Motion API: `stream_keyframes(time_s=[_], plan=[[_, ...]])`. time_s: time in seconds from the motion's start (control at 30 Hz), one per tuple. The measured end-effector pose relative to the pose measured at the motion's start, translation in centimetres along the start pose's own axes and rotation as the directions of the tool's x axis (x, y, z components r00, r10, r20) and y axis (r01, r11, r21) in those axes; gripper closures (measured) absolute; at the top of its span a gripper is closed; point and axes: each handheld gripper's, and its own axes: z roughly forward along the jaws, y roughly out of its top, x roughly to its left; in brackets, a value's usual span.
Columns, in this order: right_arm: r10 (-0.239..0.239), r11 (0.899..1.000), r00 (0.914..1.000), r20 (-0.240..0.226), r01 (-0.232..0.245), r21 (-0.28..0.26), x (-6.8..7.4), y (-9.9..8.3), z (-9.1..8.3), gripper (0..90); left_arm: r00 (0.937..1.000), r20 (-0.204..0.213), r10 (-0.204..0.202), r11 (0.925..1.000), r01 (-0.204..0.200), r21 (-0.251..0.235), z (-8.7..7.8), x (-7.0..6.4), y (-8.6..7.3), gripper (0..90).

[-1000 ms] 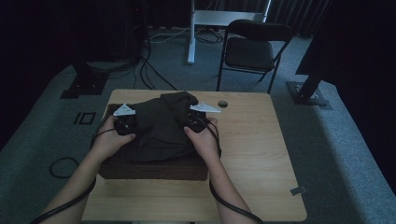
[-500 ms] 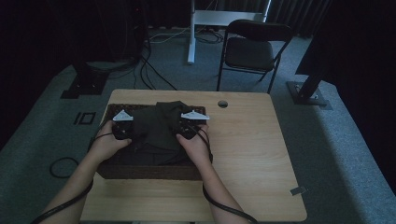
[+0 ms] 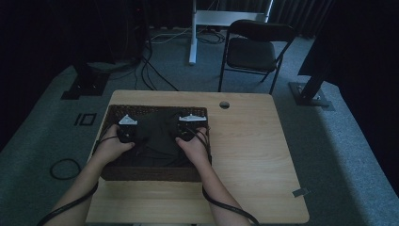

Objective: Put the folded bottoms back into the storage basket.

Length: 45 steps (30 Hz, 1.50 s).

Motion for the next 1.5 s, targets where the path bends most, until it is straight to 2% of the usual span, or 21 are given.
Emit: stream_keyframes(time_s=[0.17,0.33,0.63,0.77,0.93,0.97,1.03,1.07,1.13,1.2,1.27,1.3,1.37,1.4,1.5], plan=[[-0.036,0.998,0.9990,0.028,0.034,0.055,0.0,0.0,0.6,65.6,1.0000,-0.001,-0.006,0.9999,0.006,0.013,0.6,0.0,-0.5,67.1],[-0.023,0.993,0.9981,0.057,0.017,0.113,-0.1,0.1,1.4,65.1,0.9998,-0.004,-0.017,0.9995,0.017,0.026,1.1,0.2,-0.8,67.0],[-0.056,0.984,0.9915,0.117,0.035,0.174,0.0,-0.4,2.7,64.5,0.9989,-0.005,-0.047,0.9980,0.047,0.042,2.3,0.5,-1.7,66.5],[-0.050,0.982,0.9904,0.129,0.025,0.189,-0.1,-0.7,3.0,63.4,0.9982,-0.012,-0.059,0.9972,0.059,0.045,2.7,0.5,-2.0,65.6],[-0.025,0.980,0.9901,0.138,-0.003,0.198,-0.4,-0.9,3.1,57.9,0.9986,-0.032,-0.043,0.9978,0.045,0.048,2.8,0.3,-2.0,63.5],[-0.021,0.979,0.9897,0.141,-0.009,0.205,-0.5,-1.0,3.1,54.6,0.9979,-0.032,-0.055,0.9973,0.057,0.046,2.8,0.4,-2.1,62.3],[-0.044,0.975,0.9889,0.142,0.011,0.224,-0.7,-1.1,3.2,48.3,0.9972,-0.028,-0.069,0.9965,0.070,0.046,2.8,0.5,-2.2,61.5],[-0.048,0.976,0.9885,0.144,0.015,0.219,-0.8,-1.2,3.3,43.5,0.9965,-0.035,-0.076,0.9959,0.078,0.047,2.9,0.6,-2.2,59.6],[-0.062,0.973,0.9866,0.151,0.026,0.229,-1.1,-1.2,3.4,31.4,0.9963,-0.056,-0.065,0.9962,0.068,0.055,3.0,0.6,-2.3,49.3],[-0.111,0.969,0.9810,0.159,0.072,0.237,-1.2,-1.2,3.4,21.6,0.9944,-0.092,-0.052,0.9979,0.055,0.035,3.1,0.7,-2.2,37.4],[-0.133,0.971,0.9750,0.178,0.093,0.220,-1.1,-1.1,3.4,20.2,0.9906,-0.121,-0.064,0.9977,0.066,0.015,3.0,0.8,-2.2,31.5],[-0.135,0.973,0.9718,0.193,0.093,0.211,-1.1,-1.1,3.4,18.8,0.9892,-0.137,-0.052,0.9985,0.054,0.010,3.0,0.8,-2.1,26.2],[-0.144,0.975,0.9664,0.213,0.102,0.197,-1.2,-1.0,3.3,17.1,0.9879,-0.150,-0.037,0.9992,0.040,0.011,2.8,0.9,-1.9,23.4],[-0.139,0.977,0.9661,0.217,0.099,0.187,-1.2,-1.0,3.2,15.2,0.9872,-0.154,-0.039,0.9991,0.041,0.008,2.8,0.8,-1.7,19.6],[-0.139,0.982,0.9666,0.216,0.106,0.157,-1.2,-0.8,2.9,13.8,0.9862,-0.158,-0.049,0.9987,0.050,0.004,2.5,0.8,-1.3,19.1]])
